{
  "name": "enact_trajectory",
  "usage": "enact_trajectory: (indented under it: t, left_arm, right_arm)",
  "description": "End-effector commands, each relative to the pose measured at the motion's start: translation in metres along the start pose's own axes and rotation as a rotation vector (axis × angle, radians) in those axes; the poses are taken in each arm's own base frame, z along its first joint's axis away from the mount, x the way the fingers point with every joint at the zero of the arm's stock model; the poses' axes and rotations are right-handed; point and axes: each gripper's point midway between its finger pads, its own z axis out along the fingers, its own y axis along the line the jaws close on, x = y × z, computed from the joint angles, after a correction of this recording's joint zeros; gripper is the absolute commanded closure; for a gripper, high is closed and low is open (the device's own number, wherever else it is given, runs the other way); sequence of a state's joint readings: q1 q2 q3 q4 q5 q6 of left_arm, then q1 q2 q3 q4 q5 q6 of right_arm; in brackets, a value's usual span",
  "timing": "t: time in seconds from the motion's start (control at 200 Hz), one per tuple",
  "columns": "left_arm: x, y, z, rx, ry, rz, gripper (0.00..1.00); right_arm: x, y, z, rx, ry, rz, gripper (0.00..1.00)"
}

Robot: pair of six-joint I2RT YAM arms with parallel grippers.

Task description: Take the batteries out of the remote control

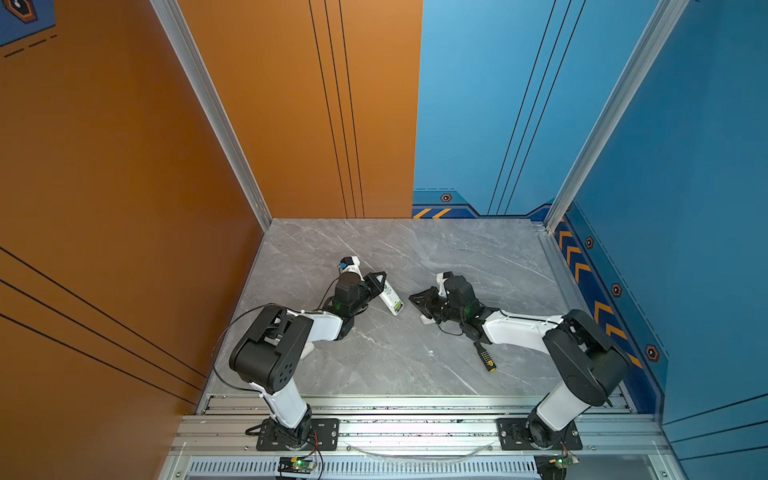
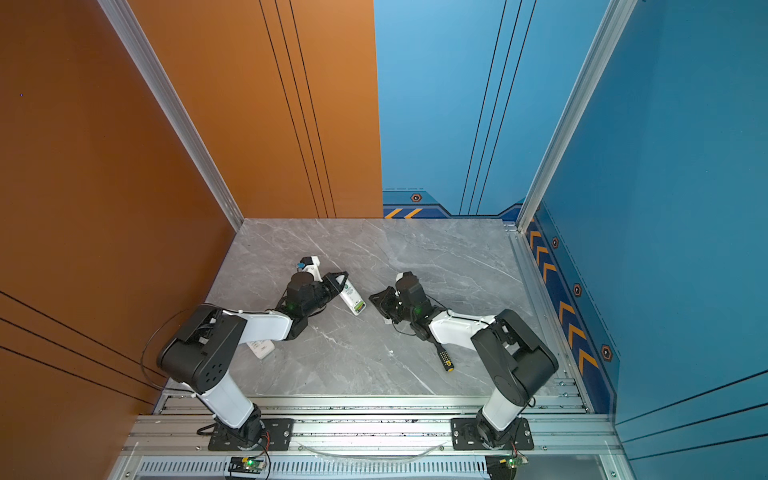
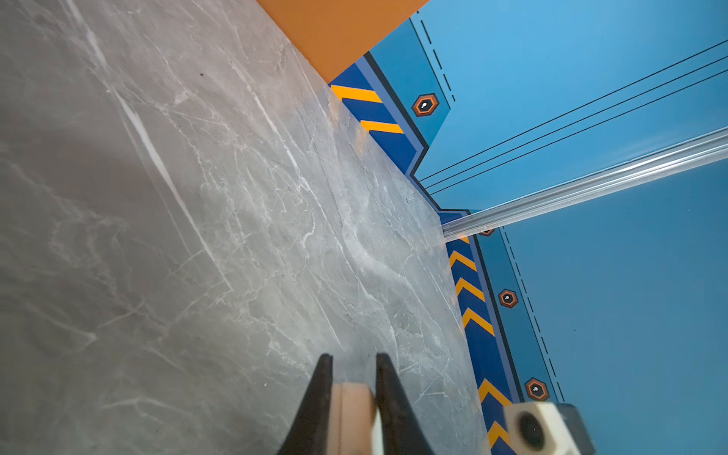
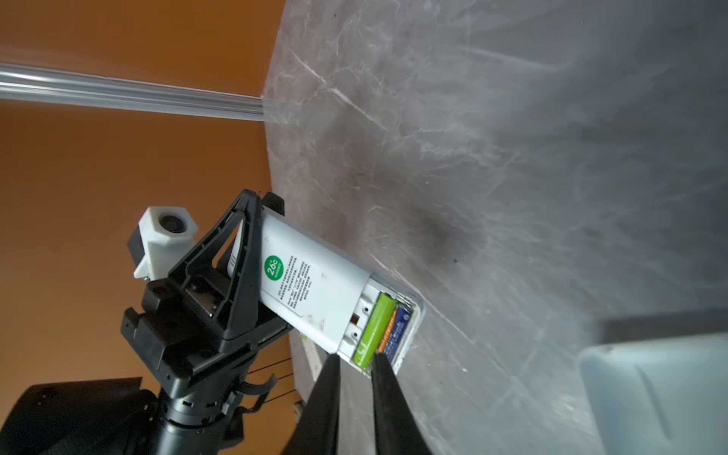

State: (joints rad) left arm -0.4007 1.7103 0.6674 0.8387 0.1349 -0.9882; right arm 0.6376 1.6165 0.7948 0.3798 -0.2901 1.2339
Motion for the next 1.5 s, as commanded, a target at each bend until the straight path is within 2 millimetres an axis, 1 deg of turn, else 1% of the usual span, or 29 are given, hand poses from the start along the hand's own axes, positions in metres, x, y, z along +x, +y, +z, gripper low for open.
enact_trajectory:
  t: [0.0,0.075,0.12,0.14,0.185,0.245,0.275,0.33,0.45,0.545,0.656,0.696,0.781,0.786,0.791,0.801,0.871,0.941,0.966,0.991,1.041,1.111,1.156,1.201,1.271,1.291,1.351,1.436,1.496]
  left_arm:
    - [0.000,0.000,0.003,-0.006,-0.021,-0.002,1.00]
    - [0.005,0.009,0.003,-0.024,-0.032,-0.035,1.00]
    - [0.009,0.014,0.002,-0.026,-0.043,-0.056,1.00]
    - [0.010,0.018,0.001,-0.034,-0.054,-0.070,0.99]
    - [0.013,0.026,-0.004,-0.054,-0.082,-0.090,0.98]
    - [0.016,0.034,-0.009,-0.079,-0.109,-0.112,0.96]
    - [0.019,0.036,-0.011,-0.089,-0.118,-0.122,0.95]
    - [0.024,0.039,-0.014,-0.105,-0.133,-0.131,0.93]
    - [0.039,0.050,-0.024,-0.158,-0.174,-0.163,0.86]
    - [0.051,0.063,-0.036,-0.209,-0.215,-0.198,0.71]
    - [0.065,0.077,-0.055,-0.262,-0.253,-0.223,0.38]
    - [0.071,0.084,-0.062,-0.280,-0.264,-0.253,0.28]
    - [0.078,0.092,-0.074,-0.299,-0.277,-0.288,0.15]
    - [0.077,0.092,-0.075,-0.300,-0.279,-0.288,0.12]
    - [0.077,0.092,-0.075,-0.301,-0.281,-0.287,0.06]
    - [0.077,0.092,-0.076,-0.300,-0.283,-0.286,0.01]
    - [0.077,0.093,-0.084,-0.344,-0.272,-0.302,0.02]
    - [0.076,0.093,-0.097,-0.459,-0.238,-0.287,0.02]
    - [0.069,0.080,-0.100,-0.481,-0.232,-0.261,0.02]
    - [0.066,0.080,-0.110,-0.575,-0.205,-0.211,0.02]
    - [0.049,0.067,-0.131,-0.702,-0.196,-0.115,0.02]
    - [0.031,0.057,-0.153,-0.823,-0.164,-0.060,0.02]
    - [0.027,0.051,-0.157,-0.843,-0.131,-0.078,0.02]
    - [0.028,0.045,-0.157,-0.833,-0.096,-0.098,0.02]
    - [0.027,0.027,-0.152,-0.791,-0.055,-0.118,0.02]
    - [0.028,0.022,-0.149,-0.778,-0.043,-0.122,0.02]
    - [0.032,0.008,-0.141,-0.739,0.009,-0.148,0.02]
    - [0.042,-0.017,-0.119,-0.631,0.112,-0.181,0.02]
    - [0.049,-0.036,-0.099,-0.514,0.182,-0.238,0.02]
  right_arm:
    - [-0.008,-0.023,-0.031,0.221,-0.017,-0.111,0.63]
    - [-0.020,-0.049,-0.056,0.386,-0.042,-0.139,0.51]
    - [-0.025,-0.065,-0.077,0.498,-0.049,-0.168,0.44]
    - [-0.030,-0.071,-0.089,0.550,-0.058,-0.188,0.42]
    - [-0.033,-0.080,-0.105,0.614,-0.056,-0.225,0.39]
    - [-0.032,-0.099,-0.129,0.710,-0.023,-0.244,0.36]
    - [-0.028,-0.113,-0.141,0.760,0.006,-0.238,0.35]
    - [-0.021,-0.128,-0.155,0.802,0.036,-0.233,0.33]
    - [-0.012,-0.148,-0.179,0.828,0.044,-0.212,0.30]
    - [-0.008,-0.157,-0.193,0.849,0.034,-0.201,0.27]
    - [0.003,-0.167,-0.199,0.857,0.081,-0.192,0.23]
    - [0.009,-0.169,-0.198,0.856,0.109,-0.195,0.22]
    - [0.018,-0.173,-0.200,0.867,0.156,-0.208,0.21]
    - [0.019,-0.174,-0.200,0.868,0.160,-0.211,0.21]
    - [0.019,-0.174,-0.200,0.867,0.162,-0.212,0.21]
    - [0.020,-0.174,-0.200,0.867,0.163,-0.217,0.21]
    - [0.023,-0.179,-0.200,0.878,0.181,-0.236,0.21]
    - [0.028,-0.185,-0.193,0.870,0.219,-0.246,0.23]
    - [0.030,-0.188,-0.190,0.869,0.238,-0.249,0.24]
    - [0.032,-0.189,-0.186,0.864,0.251,-0.258,0.25]
    - [0.034,-0.189,-0.180,0.860,0.272,-0.282,0.28]
    - [0.036,-0.193,-0.171,0.865,0.294,-0.320,0.35]
    - [0.039,-0.196,-0.164,0.861,0.315,-0.329,0.42]
    - [0.041,-0.197,-0.160,0.854,0.326,-0.344,0.49]
    - [0.042,-0.199,-0.156,0.856,0.337,-0.391,0.64]
    - [0.042,-0.200,-0.156,0.862,0.342,-0.405,0.70]
    - [0.038,-0.201,-0.159,0.886,0.343,-0.442,0.79]
    - [0.033,-0.194,-0.161,0.873,0.329,-0.508,0.88]
    - [0.031,-0.179,-0.163,0.836,0.318,-0.540,0.93]
